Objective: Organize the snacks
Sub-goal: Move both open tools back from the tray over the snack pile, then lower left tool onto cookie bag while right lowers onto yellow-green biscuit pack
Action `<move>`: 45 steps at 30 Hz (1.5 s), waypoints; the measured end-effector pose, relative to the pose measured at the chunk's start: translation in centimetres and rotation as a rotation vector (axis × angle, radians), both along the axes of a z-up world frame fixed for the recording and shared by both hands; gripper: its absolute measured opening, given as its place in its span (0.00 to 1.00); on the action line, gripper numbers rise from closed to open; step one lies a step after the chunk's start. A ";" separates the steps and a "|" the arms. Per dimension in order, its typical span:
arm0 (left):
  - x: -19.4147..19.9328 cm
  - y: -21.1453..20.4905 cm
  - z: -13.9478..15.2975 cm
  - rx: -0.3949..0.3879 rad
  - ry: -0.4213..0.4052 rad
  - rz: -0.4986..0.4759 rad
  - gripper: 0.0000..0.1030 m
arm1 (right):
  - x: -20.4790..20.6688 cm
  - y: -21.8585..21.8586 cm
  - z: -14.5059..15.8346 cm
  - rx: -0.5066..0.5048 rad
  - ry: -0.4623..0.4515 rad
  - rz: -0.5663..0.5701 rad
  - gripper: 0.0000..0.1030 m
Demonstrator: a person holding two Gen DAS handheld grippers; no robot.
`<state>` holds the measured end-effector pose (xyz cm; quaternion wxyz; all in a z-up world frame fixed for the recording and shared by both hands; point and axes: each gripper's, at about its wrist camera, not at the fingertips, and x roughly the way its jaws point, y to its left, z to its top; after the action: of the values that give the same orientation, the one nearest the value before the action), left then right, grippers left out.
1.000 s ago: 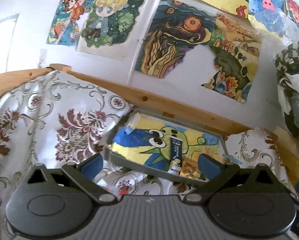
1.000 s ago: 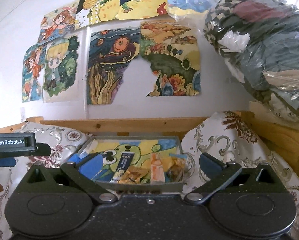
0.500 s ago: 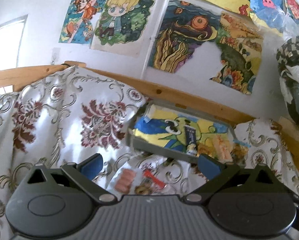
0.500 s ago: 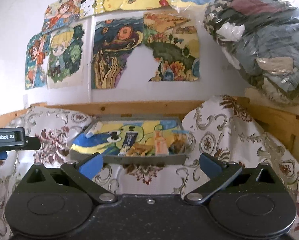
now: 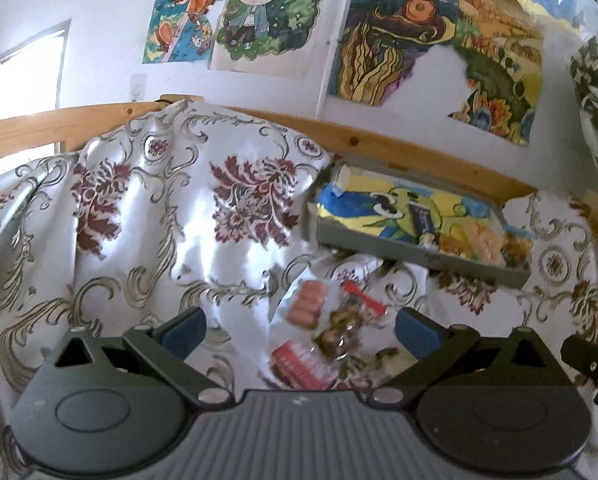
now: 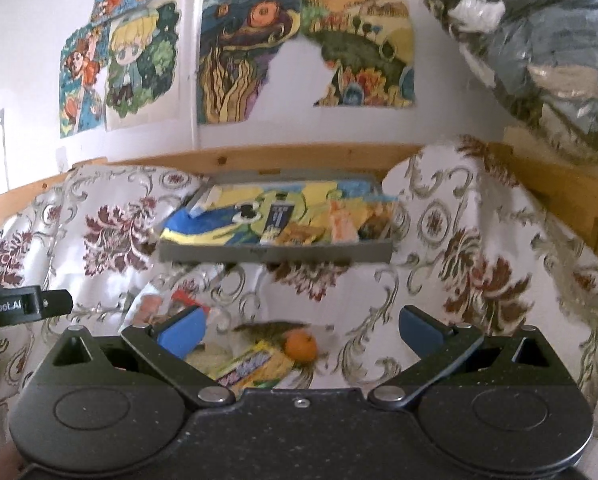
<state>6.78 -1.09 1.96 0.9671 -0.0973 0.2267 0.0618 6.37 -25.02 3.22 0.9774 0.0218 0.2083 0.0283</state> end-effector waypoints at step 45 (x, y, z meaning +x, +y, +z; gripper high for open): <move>1.2 0.4 -3.8 0.070 0.150 -0.055 1.00 | 1.5 3.3 -4.4 -0.033 0.232 0.086 0.99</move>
<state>7.97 -0.66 -1.82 0.9515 -0.0523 0.2989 0.0503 7.87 -21.75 -1.20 0.9449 -0.0001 0.3211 0.0641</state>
